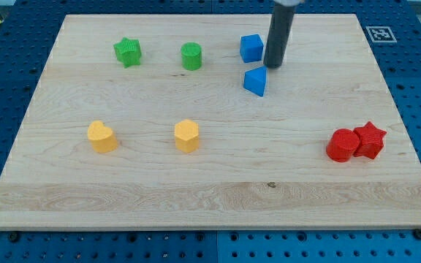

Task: Move the blue triangle below the blue cube

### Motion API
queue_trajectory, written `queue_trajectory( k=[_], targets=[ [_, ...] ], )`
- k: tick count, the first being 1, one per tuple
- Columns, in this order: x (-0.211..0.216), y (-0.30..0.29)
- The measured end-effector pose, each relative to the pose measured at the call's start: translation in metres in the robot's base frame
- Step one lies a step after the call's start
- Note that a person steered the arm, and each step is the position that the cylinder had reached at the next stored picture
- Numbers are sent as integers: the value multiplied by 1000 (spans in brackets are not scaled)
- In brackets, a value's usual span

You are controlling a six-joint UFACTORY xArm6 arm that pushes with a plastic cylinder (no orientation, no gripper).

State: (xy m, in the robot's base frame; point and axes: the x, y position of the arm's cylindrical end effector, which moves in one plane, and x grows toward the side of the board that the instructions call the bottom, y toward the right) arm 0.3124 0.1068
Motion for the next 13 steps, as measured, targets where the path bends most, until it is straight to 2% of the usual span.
queue_trajectory(
  k=[1, 2, 3, 4, 6, 7, 8, 9, 10, 11, 12, 13],
  targets=[
    [1, -2],
    [61, 24],
    [92, 65],
    [105, 65],
    [104, -4],
    [104, -7],
    [78, -7],
    [29, -7],
    [37, -7],
    [92, 9],
    [115, 13],
    [116, -11]
  ],
)
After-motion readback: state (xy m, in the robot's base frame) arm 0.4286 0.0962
